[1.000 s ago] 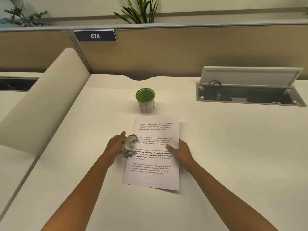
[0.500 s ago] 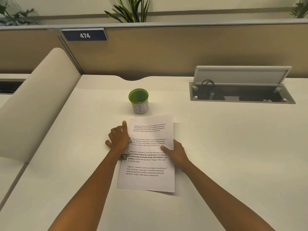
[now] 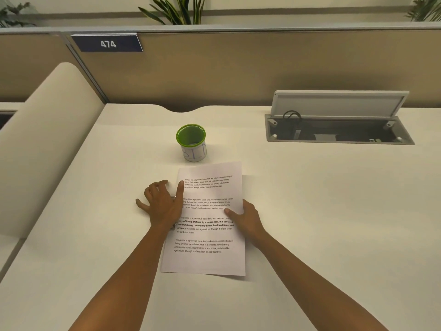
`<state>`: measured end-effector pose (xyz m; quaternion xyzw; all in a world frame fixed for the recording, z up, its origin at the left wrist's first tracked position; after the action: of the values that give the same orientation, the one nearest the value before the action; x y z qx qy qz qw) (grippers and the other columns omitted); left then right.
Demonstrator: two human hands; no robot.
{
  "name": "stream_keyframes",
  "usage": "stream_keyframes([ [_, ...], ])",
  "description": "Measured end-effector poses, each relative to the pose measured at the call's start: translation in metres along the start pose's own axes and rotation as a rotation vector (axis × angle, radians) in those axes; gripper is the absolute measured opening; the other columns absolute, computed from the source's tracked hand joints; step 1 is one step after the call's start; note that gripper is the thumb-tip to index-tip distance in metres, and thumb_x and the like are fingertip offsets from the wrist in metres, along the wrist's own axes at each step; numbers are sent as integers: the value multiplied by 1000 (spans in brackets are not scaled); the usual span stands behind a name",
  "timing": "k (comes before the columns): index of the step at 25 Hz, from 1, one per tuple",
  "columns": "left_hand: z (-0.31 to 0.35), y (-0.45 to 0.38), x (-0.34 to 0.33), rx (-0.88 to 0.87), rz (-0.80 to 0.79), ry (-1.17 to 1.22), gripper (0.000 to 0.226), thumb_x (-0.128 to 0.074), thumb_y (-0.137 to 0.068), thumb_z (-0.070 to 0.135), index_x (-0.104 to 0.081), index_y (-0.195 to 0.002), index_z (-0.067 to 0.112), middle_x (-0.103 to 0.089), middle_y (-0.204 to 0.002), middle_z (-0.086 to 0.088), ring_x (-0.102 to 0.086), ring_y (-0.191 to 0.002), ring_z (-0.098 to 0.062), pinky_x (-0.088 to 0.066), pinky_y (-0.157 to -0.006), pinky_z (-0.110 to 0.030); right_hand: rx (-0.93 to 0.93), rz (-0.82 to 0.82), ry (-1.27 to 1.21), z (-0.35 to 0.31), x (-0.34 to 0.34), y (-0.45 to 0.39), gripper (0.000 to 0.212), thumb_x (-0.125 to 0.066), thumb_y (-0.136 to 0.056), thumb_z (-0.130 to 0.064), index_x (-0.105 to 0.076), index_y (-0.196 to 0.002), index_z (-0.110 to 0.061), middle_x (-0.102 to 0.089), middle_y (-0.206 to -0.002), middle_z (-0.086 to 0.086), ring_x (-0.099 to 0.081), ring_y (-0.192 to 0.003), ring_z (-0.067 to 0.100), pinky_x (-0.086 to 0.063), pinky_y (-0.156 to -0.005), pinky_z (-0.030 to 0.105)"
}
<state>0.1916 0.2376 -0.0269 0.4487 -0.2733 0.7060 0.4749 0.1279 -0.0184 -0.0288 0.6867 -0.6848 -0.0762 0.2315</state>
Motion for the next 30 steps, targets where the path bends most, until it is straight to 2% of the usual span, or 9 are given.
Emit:
stream_keyframes([
  [7, -6, -3, -5, -44, 28, 48, 64, -47, -90, 68, -46, -136, 23, -42, -141, -3, -25, -144, -25, -2, -116, -68, 9, 0, 3, 1, 0, 0, 34, -68, -93, -21, -65, -126, -12, -72, -123, 3, -69, -109, 19, -54, -94, 32],
  [13, -10, -4, -8, -27, -14, 73, 64, -50, -92, 64, -43, -140, 22, -37, -150, -4, -15, -151, -28, 4, -117, -67, 11, 5, 9, 2, -2, 0, 33, -67, -93, -22, -65, -125, -11, -73, -120, 3, -71, -106, 20, -56, -94, 37],
  [21, -10, -6, -11, -44, -68, 10, 73, -42, -94, 65, -34, -149, 18, -20, -165, -7, 6, -156, -26, 14, -119, -61, -9, 10, -15, 3, -2, -2, 32, -67, -94, -21, -66, -124, -11, -73, -120, 4, -71, -106, 21, -56, -95, 40],
  [30, -16, -15, -17, -78, -94, -75, 85, -32, -92, 73, -23, -156, 17, -14, -168, -8, 7, -156, -27, 14, -118, -63, -4, 4, -22, 3, -2, -3, 33, -67, -94, -20, -66, -125, -10, -73, -121, 4, -70, -109, 21, -54, -99, 42],
])
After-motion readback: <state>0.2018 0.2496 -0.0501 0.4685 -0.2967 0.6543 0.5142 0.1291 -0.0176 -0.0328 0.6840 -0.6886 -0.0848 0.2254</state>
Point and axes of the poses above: each hand's wrist, its own y-axis away from the middle knuckle, its own x-axis out of the back of the hand, z = x × y, the point moved 6 cm from there along -y, towards the middle knuckle
